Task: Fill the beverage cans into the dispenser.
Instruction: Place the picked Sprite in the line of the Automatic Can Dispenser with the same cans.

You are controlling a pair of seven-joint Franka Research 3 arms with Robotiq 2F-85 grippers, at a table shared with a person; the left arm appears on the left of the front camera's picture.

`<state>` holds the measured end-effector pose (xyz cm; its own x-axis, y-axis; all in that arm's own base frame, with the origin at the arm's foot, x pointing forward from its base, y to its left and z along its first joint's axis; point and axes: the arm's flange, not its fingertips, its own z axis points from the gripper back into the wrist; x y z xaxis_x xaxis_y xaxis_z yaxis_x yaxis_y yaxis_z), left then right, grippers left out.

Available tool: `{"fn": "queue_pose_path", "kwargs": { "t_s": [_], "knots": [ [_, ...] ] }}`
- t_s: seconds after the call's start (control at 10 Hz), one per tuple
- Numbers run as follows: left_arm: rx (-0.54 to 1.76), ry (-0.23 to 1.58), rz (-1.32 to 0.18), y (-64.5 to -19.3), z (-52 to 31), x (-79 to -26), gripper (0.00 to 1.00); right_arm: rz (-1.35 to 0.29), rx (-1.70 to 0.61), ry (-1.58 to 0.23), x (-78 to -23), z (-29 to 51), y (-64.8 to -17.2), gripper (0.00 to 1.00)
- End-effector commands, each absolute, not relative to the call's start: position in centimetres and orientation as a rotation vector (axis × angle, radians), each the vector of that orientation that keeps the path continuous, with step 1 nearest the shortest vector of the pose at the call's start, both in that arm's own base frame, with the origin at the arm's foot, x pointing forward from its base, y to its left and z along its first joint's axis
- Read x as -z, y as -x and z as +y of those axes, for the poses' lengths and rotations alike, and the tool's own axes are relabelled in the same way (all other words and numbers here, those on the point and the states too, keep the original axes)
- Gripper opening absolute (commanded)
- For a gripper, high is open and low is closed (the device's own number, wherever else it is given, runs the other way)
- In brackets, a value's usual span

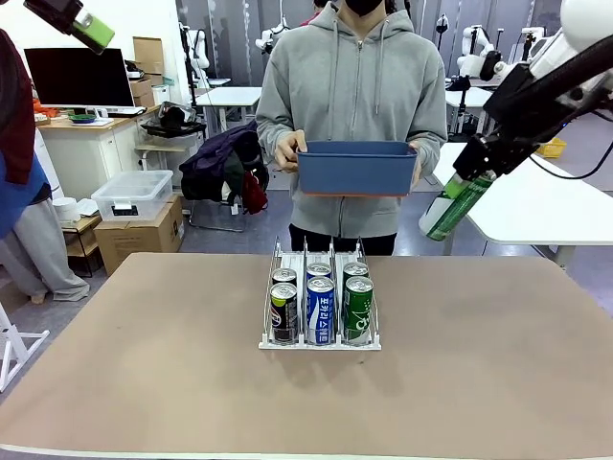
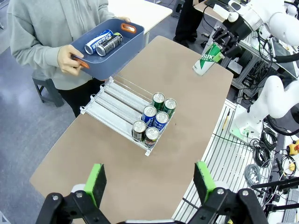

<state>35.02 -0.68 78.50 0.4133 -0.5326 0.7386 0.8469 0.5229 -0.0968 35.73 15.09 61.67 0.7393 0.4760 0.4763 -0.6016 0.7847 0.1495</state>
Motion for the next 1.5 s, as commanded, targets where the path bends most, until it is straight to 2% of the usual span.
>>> {"fn": "queue_pose_path", "kwargs": {
  "t_s": [0.0,0.7,1.4],
  "knots": [
    [0.923,0.503,-0.707,-34.9,-0.7,-78.4,1.00,-0.433,-0.585,-0.301,-62.2,14.3,-36.0,0.58],
    [0.923,0.503,-0.707,-34.9,-0.7,-78.4,1.00,-0.434,-0.592,-0.308,-61.7,14.0,-36.1,0.58],
    [0.923,0.503,-0.707,-34.9,-0.7,-78.4,1.00,-0.452,-0.662,-0.262,-58.7,16.0,-29.7,0.58]
  ]
}}
